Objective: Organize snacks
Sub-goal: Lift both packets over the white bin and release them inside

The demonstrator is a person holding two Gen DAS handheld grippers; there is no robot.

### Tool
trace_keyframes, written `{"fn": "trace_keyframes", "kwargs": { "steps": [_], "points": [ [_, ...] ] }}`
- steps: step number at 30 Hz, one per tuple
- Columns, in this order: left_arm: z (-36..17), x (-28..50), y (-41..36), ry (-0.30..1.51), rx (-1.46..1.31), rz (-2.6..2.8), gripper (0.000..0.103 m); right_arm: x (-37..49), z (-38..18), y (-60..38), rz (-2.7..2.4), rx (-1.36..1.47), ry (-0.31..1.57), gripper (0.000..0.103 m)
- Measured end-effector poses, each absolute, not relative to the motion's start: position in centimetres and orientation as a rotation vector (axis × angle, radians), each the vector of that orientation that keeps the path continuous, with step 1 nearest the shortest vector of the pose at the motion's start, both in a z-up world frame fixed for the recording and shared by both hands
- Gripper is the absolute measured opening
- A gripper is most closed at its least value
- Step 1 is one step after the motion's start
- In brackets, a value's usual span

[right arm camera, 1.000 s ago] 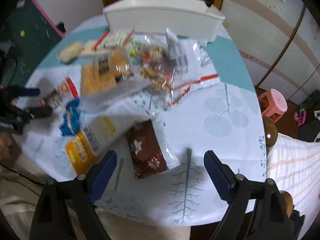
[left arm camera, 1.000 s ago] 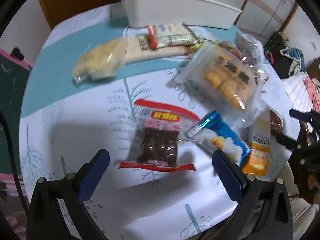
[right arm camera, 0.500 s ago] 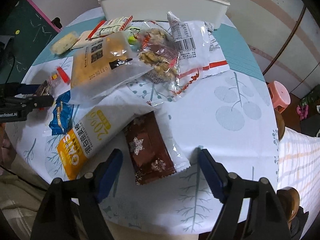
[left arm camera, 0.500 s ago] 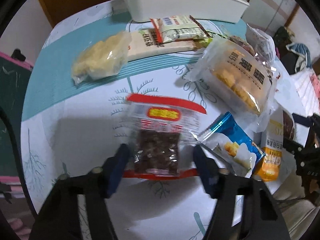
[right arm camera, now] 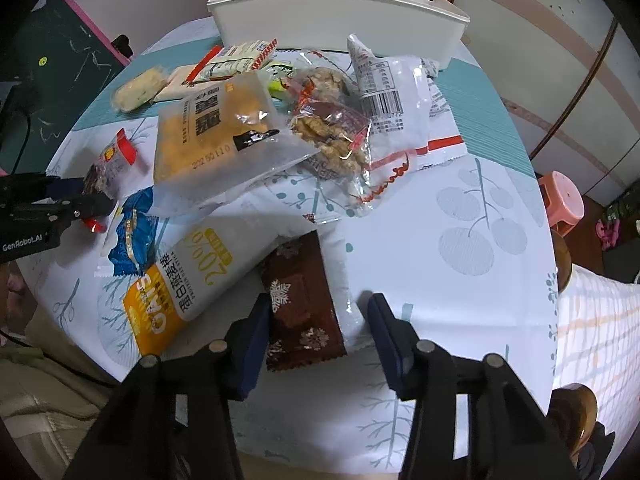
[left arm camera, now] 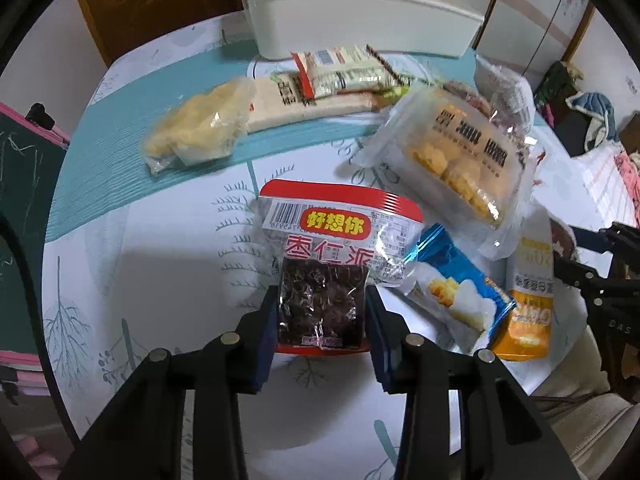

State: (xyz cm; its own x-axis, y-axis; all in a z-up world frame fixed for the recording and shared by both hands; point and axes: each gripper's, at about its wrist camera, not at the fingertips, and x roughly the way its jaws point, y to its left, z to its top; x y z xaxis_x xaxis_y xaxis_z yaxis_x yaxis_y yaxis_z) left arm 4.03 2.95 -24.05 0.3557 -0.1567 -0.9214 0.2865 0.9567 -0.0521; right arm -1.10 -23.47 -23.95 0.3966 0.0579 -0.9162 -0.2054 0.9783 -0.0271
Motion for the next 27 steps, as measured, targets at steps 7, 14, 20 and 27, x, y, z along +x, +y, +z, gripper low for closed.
{"fn": "trace_keyframes", "kwargs": {
  "steps": [7,14,20,27],
  "points": [
    [-20.7,4.1,2.4,1.092,0.118,-0.302,0.038,-0.1,-23.5,-25.9,0.186,0.029,1.196,0.03],
    [-17.7,4.8,1.5,1.038,0.12,-0.332,0.038,0.7,-22.5,-27.6,0.189,0.132,1.19,0.028],
    [-14.6,5.9,0.9,0.992,0.113,-0.357,0.038,1.4,-19.1,-27.9,0.212,0.186,1.11,0.028],
    [-9.3,9.0,0.2,0.912,0.13,-0.366,0.038,3.2,-12.3,-26.5,0.241,0.11,0.954,0.028]
  ]
}}
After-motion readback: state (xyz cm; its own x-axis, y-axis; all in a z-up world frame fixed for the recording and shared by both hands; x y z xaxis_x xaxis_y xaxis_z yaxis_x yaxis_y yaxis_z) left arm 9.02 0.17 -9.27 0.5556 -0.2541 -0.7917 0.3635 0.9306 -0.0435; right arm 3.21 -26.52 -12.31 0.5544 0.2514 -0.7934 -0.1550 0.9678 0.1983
